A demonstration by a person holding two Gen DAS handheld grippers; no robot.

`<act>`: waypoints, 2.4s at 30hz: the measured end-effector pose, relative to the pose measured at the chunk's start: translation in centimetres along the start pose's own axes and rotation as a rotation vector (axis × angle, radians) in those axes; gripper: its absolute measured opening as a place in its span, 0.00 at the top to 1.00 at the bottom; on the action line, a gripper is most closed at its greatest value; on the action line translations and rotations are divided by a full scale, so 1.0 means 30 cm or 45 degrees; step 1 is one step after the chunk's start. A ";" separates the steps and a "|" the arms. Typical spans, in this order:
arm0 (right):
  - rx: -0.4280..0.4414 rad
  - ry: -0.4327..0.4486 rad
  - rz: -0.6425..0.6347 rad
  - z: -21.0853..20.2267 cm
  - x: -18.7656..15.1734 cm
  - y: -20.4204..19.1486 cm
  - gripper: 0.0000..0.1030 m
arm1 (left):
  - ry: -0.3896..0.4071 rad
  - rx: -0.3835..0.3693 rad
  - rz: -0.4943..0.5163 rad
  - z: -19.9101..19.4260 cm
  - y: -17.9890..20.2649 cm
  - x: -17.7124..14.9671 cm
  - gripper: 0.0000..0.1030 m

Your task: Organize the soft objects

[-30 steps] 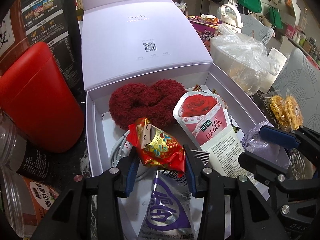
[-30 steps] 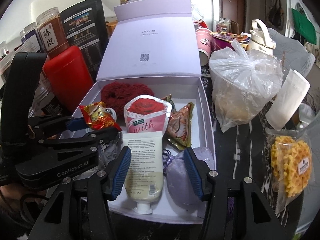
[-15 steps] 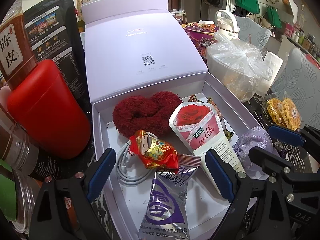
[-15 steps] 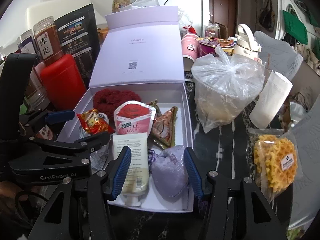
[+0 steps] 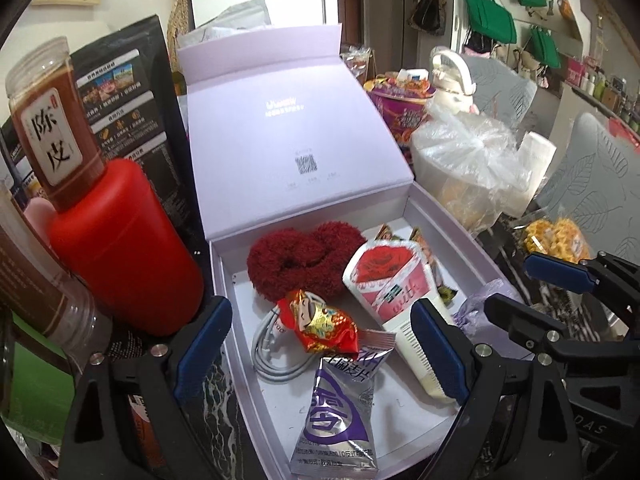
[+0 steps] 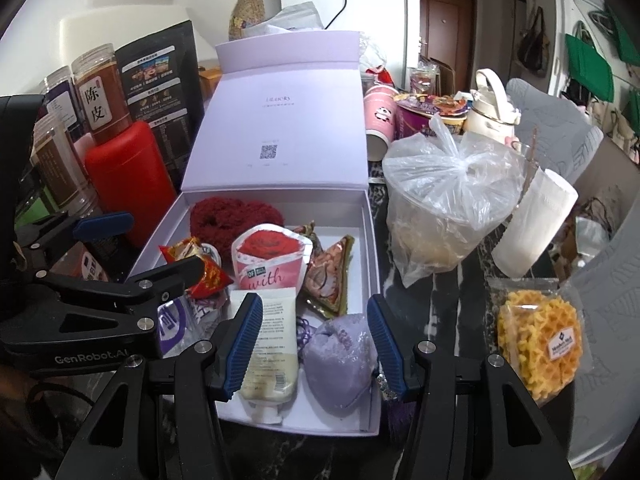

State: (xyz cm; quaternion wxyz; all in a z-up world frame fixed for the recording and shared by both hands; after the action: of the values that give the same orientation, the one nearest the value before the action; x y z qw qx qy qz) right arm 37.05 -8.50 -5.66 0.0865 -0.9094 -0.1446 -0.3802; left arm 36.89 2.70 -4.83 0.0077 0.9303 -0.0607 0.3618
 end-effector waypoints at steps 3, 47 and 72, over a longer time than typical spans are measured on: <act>0.000 0.035 0.000 -0.036 0.019 -0.009 0.47 | 0.033 -0.018 -0.015 -0.040 -0.008 0.024 0.11; -0.106 0.364 0.003 -0.641 -0.113 -0.153 0.24 | 0.409 0.053 0.005 -0.682 0.022 -0.128 0.04; -0.129 0.264 0.080 -0.636 -0.288 -0.196 0.23 | 0.290 0.009 -0.032 -0.675 0.023 -0.297 0.04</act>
State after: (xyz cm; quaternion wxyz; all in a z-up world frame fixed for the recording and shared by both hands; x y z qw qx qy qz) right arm 16.61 -9.75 1.72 0.0668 -0.8726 -0.0867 -0.4761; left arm 16.66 4.13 4.09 0.0158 0.8839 -0.0466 0.4651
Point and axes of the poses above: each gripper's, at about its wrist camera, not at the fingertips, and z roughly the way its jaws point, y to its right, x to its top, the point moved 3 cm from there along z, roughly the way its jaws point
